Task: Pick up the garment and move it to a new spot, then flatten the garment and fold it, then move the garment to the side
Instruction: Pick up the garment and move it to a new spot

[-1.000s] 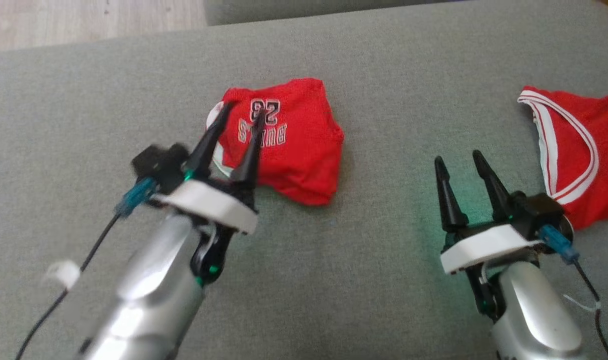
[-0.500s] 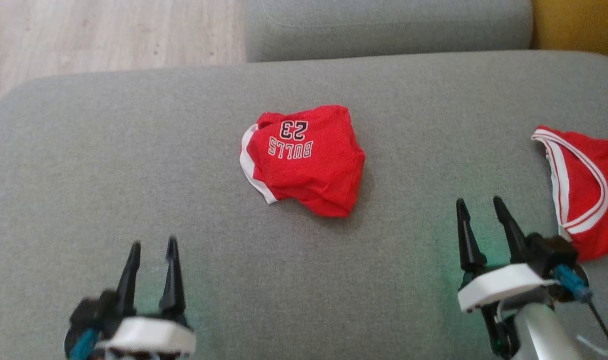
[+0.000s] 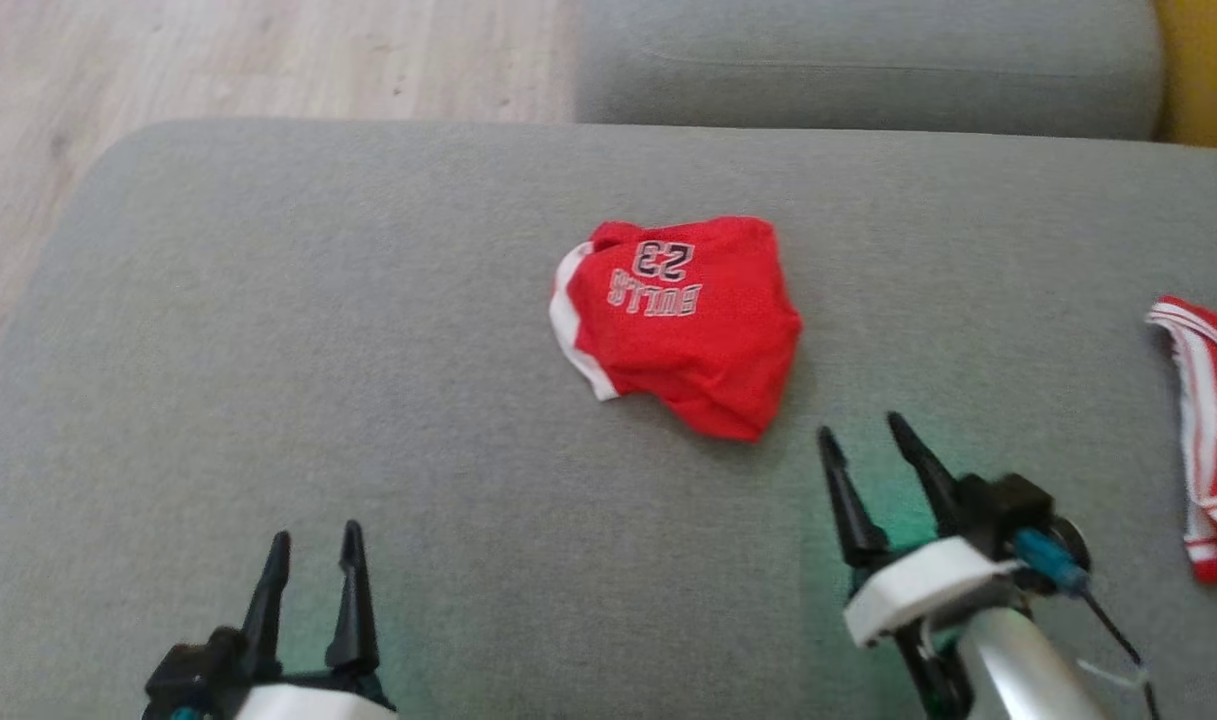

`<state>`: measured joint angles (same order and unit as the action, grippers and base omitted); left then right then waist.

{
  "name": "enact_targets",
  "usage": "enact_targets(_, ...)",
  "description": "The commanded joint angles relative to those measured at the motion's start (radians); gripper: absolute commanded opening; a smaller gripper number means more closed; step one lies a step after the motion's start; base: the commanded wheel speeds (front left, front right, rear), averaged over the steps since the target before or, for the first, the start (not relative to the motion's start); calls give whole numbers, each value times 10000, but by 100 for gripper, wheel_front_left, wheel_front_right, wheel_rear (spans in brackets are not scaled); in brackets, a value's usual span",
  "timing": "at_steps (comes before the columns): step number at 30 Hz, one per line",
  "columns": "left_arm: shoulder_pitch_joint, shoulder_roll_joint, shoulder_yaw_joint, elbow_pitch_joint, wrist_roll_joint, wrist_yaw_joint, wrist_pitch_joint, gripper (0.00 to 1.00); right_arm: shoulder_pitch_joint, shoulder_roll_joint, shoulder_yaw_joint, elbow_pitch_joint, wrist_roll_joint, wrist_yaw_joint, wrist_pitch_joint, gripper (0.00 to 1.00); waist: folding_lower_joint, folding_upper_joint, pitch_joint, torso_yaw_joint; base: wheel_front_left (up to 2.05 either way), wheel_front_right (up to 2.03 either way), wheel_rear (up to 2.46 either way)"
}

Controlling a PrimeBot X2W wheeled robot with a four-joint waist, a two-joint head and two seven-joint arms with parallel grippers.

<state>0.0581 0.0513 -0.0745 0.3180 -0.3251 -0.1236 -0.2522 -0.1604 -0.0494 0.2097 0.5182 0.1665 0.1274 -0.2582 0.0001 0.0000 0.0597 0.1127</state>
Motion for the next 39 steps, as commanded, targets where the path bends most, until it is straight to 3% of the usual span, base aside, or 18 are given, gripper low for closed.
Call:
enact_targets(1, -510, -8, 144, -278, -73, -14, -95, 100, -618, -9, 524, -203, 81, 33, -36, 100, -1, 0, 166, 371, 0, 0, 0)
enact_targets(6, -567, -9, -172, -314, -207, 4, -95, 100, -1250, -9, 1630, -77, 217, 33, -36, 100, -1, 0, 345, 838, 0, 0, 0)
enact_targets(13, -963, -10, -813, -290, -450, 6, -95, 100, -3297, -9, 3058, 853, 132, 33, 402, 100, -1, 0, 829, 1828, 0, 0, 0)
enact_targets(22, -1173, -10, -1604, -278, -789, 83, -95, 100, -5515, -9, 2113, 2971, -1010, 33, 1600, 100, -1, 0, 1326, 2754, 0, 0, 0)
enact_targets(30, -1250, -10, -1851, -322, -1061, 220, -95, 100, -6233, -9, 1479, 4117, -2180, 33, 2361, 100, -1, 0, 1511, 3043, 0, 0, 0)
enact_targets(31, -1266, -10, -1861, -339, -1075, 239, -95, 100, -6238, -9, 1436, 4213, -2255, 33, 2408, 96, -1, 0, 1519, 3059, 0, 0, 0)
enact_targets(32, -1284, -10, -1878, -366, -1076, 255, -95, 100, -6244, -9, 1410, 4279, -2308, 33, 2423, 78, -1, 0, 1527, 3073, 0, 0, 0)
enact_targets(34, -1351, -10, -1882, -412, -1082, 267, -95, 100, -6261, -9, 1389, 4355, -2332, 33, 2406, 0, -1, 0, 1554, 3087, 0, 0, 0)
enact_targets(39, -1495, -10, -1901, -501, -1097, 283, -95, 100, -6381, -9, 1242, 4353, -2305, 33, 1932, 0, -1, 0, 1555, 3138, 0, 0, 0)
